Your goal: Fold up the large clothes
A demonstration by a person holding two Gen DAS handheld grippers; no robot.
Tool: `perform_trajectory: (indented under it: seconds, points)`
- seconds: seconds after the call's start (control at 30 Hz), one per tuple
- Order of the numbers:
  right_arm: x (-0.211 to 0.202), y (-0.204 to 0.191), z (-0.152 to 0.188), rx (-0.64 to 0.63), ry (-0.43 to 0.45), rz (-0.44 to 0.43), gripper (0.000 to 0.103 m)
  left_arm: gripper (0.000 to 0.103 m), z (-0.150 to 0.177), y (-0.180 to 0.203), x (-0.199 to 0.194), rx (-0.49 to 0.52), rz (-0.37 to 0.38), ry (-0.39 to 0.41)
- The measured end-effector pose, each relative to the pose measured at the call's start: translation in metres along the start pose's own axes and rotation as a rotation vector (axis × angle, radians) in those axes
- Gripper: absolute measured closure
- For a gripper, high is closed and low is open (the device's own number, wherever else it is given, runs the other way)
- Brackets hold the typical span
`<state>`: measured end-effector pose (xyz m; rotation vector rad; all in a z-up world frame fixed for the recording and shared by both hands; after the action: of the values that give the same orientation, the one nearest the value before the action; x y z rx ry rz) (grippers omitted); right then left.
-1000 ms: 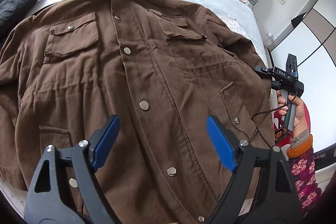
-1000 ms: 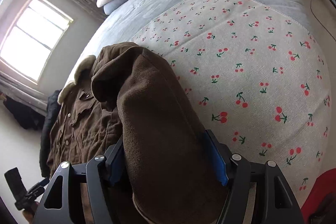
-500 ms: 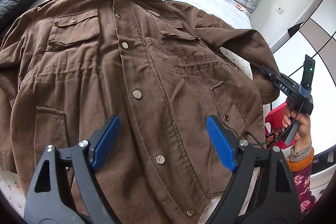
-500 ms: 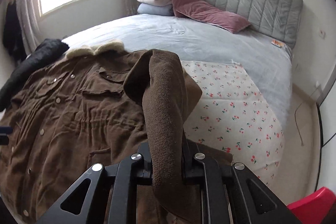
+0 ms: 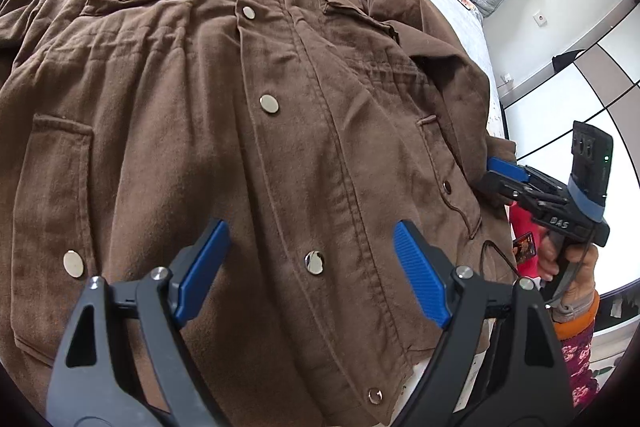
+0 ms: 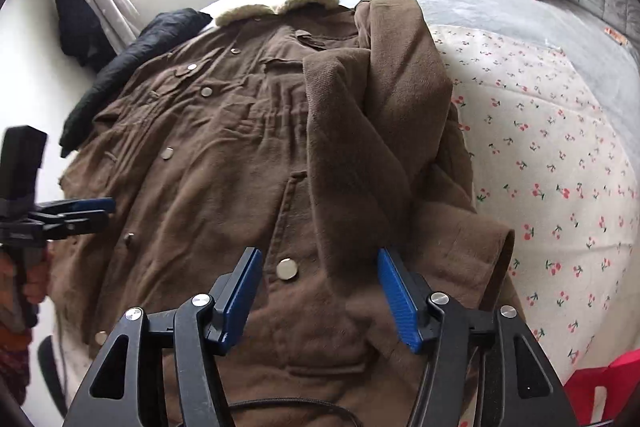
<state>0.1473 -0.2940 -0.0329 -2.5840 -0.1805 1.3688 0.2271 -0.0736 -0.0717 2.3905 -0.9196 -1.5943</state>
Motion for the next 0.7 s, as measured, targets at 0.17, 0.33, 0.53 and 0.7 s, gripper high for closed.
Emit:
perform_trajectory:
  seconds: [0.17, 0.33, 0.53, 0.7]
  points:
    - [-0.051, 0.029, -0.003, 0.090, 0.060, -0.048, 0.041, 0.018, 0.003, -0.003, -0.004, -0.003, -0.003, 0.003]
    - [-0.084, 0.087, -0.008, 0.317, 0.142, -0.045, 0.040, 0.018, 0.002, -0.004, -0.007, -0.002, -0.006, 0.023]
    - [-0.042, 0.129, 0.012, 0.616, 0.029, -0.093, 0.043, 0.018, 0.004, -0.001, -0.001, -0.008, 0.005, 0.012]
    - [-0.017, 0.157, 0.022, 0.710, -0.016, 0.051, 0.051, 0.018, 0.008, 0.001, -0.003, -0.010, 0.010, 0.011]
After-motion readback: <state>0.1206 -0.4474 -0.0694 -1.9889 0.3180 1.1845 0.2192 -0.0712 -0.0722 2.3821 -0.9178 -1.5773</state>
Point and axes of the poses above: each gripper's, at about its wrist camera, not at the fingertips, and x roughly the way its jaws point, y to its right, z to its underside, the point moved 5 cm from there along x, roughly the way its jaws point, and after that the axes turned 5 degrees about y, right-handed, at the moved point
